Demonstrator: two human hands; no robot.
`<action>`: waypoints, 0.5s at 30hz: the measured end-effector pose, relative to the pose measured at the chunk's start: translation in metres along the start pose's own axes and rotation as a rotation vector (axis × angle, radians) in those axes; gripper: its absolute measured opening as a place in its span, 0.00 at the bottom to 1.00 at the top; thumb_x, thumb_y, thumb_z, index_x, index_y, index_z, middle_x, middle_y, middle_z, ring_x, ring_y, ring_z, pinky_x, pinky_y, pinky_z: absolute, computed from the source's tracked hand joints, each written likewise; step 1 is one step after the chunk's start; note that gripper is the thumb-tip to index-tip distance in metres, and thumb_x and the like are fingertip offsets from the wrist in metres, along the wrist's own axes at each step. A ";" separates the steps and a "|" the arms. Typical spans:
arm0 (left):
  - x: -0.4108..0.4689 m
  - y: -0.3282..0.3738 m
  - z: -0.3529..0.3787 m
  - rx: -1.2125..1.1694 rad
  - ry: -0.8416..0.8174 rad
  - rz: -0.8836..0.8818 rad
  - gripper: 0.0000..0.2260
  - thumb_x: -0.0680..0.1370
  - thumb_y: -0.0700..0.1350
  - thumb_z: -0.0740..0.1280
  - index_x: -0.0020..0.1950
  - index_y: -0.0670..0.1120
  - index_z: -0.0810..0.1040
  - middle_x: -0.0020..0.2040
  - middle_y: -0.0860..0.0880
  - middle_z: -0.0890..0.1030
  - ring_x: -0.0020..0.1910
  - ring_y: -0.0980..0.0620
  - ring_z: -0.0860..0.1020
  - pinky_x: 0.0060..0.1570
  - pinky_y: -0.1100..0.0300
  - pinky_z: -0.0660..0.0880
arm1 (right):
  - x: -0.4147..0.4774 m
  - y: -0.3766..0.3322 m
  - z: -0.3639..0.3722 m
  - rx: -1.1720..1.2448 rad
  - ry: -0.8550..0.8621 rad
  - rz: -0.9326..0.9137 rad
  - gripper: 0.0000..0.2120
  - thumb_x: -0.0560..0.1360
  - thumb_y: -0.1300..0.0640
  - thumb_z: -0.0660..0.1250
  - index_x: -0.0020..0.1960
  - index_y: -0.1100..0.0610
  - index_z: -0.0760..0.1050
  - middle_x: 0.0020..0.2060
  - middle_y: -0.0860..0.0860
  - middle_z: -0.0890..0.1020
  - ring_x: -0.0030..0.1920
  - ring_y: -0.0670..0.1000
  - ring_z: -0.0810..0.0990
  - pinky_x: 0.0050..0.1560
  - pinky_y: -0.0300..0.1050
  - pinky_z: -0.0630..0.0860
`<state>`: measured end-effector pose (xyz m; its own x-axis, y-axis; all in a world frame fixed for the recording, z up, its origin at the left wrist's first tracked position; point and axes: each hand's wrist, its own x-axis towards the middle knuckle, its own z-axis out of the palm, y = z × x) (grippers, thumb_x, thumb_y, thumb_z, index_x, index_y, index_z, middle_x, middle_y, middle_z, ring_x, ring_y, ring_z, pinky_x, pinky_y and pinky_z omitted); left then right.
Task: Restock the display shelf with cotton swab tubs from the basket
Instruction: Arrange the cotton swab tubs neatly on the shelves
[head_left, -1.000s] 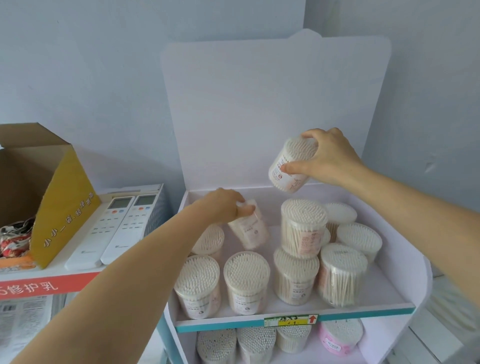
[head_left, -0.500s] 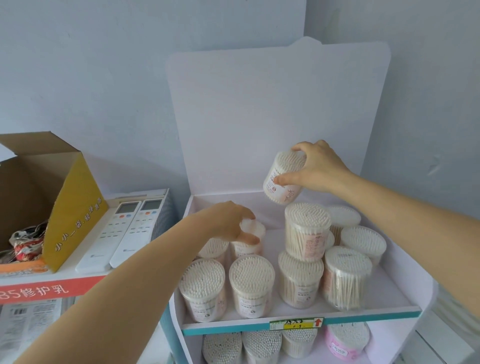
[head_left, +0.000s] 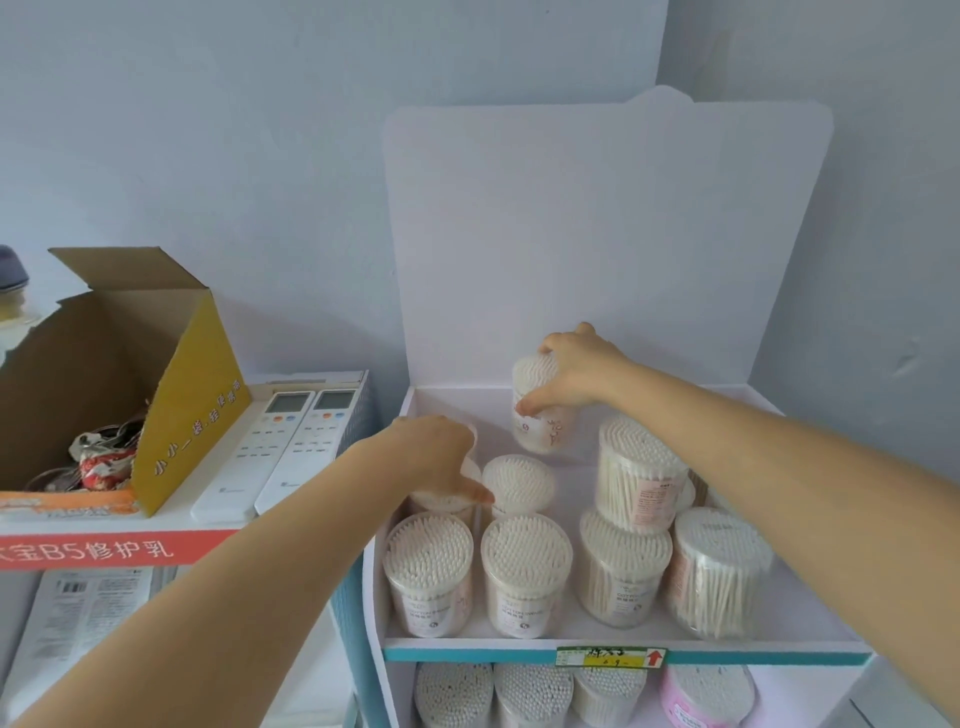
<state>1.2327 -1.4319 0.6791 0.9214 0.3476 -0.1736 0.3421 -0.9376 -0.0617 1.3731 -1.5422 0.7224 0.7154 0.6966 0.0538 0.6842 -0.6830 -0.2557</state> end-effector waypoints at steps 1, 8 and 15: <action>-0.005 -0.001 0.001 0.015 -0.013 -0.010 0.35 0.70 0.67 0.65 0.70 0.47 0.67 0.66 0.49 0.73 0.65 0.47 0.71 0.63 0.50 0.66 | 0.002 -0.005 0.005 -0.028 0.002 -0.003 0.39 0.62 0.42 0.76 0.68 0.55 0.66 0.62 0.55 0.63 0.56 0.59 0.76 0.55 0.47 0.75; -0.020 -0.005 0.017 -0.021 -0.013 0.037 0.40 0.66 0.66 0.71 0.73 0.53 0.64 0.70 0.51 0.70 0.69 0.48 0.67 0.68 0.50 0.65 | 0.017 -0.017 0.048 -0.166 -0.005 -0.047 0.32 0.67 0.43 0.72 0.64 0.56 0.66 0.62 0.56 0.64 0.61 0.59 0.69 0.52 0.50 0.73; -0.022 -0.004 0.018 -0.003 0.031 0.093 0.38 0.67 0.64 0.71 0.74 0.53 0.63 0.69 0.50 0.72 0.69 0.47 0.68 0.66 0.53 0.64 | 0.026 -0.015 0.064 -0.002 -0.140 -0.018 0.35 0.74 0.44 0.67 0.74 0.56 0.56 0.70 0.60 0.60 0.65 0.62 0.70 0.63 0.51 0.71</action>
<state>1.2076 -1.4358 0.6652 0.9544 0.2592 -0.1479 0.2555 -0.9658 -0.0440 1.3723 -1.4992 0.6660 0.6763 0.7326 -0.0769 0.6973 -0.6704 -0.2536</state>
